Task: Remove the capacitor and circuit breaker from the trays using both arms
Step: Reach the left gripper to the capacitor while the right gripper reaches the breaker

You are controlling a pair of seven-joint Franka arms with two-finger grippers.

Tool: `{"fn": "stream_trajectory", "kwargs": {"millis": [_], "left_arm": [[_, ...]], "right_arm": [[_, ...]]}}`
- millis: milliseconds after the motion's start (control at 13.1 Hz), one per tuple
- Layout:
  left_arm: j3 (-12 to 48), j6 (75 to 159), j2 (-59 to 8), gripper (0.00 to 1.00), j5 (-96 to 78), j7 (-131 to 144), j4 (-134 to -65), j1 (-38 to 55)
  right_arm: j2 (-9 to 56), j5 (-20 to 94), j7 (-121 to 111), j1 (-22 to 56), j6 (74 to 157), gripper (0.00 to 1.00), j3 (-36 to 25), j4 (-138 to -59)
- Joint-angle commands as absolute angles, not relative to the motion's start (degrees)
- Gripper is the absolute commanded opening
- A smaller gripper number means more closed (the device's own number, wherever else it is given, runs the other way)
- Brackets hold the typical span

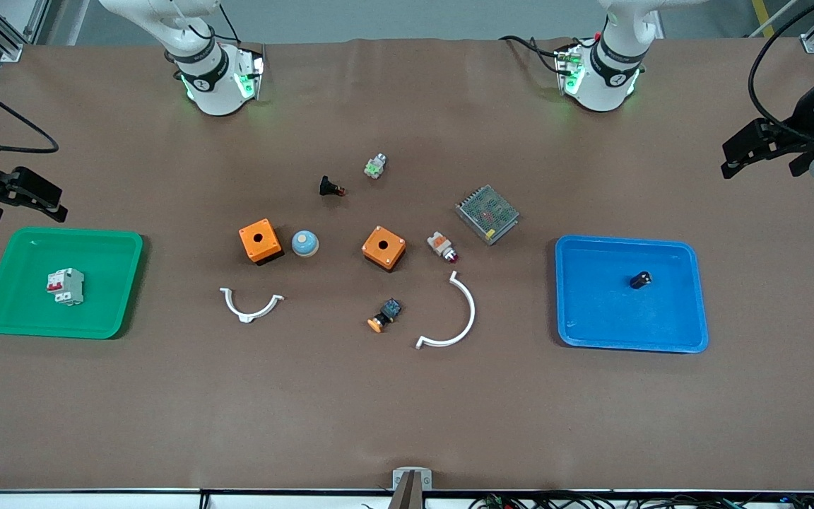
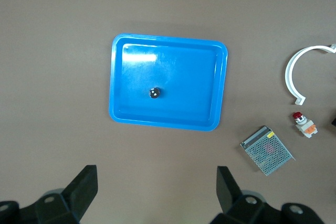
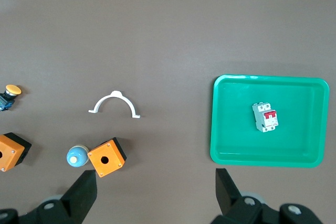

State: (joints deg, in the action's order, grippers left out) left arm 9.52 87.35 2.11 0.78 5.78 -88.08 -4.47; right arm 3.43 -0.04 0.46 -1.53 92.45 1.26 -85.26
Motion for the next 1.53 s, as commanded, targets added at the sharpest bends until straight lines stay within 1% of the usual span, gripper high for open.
{"fn": "stream_trajectory", "kwargs": {"millis": [0,153,459,688,994,1146,1299,1452], "left_arm": [[9.8,86.2,1.9,1.0,0.9,5.8,-87.1,-4.9],[9.8,86.3,1.7,1.0,1.0,5.5,-87.1,-5.3],[9.8,86.4,-1.5,1.0,5.5,5.1,-87.0,-4.9],[9.8,89.7,-8.0,1.0,5.8,5.2,-88.7,-5.4],[9.4,106.7,-8.7,1.0,5.7,6.5,-102.7,-6.3],[9.5,117.2,-9.0,1.0,5.5,6.5,-110.8,-8.7],[9.7,126.0,-11.1,1.0,5.3,6.5,-115.8,-10.0],[9.8,132.2,-13.4,1.0,5.2,6.6,-119.9,-10.1]], "right_arm": [[3.8,-0.7,0.8,-1.4,92.2,1.0,1.4,-84.2],[3.8,-0.7,0.8,-1.4,92.2,1.0,1.4,-84.2],[3.8,-0.7,0.8,-1.4,92.2,1.0,1.4,-84.2],[3.8,-0.8,0.8,-1.4,92.1,1.0,1.4,-84.2],[3.8,-0.4,0.8,-1.6,92.0,1.0,1.3,-84.3],[4.4,-0.4,0.8,-1.4,92.1,1.0,1.4,-84.3],[5.4,-1.1,0.6,-0.8,92.0,1.0,1.4,-84.3],[5.9,-1.1,0.6,-1.4,91.8,1.0,1.4,-84.6]]}}
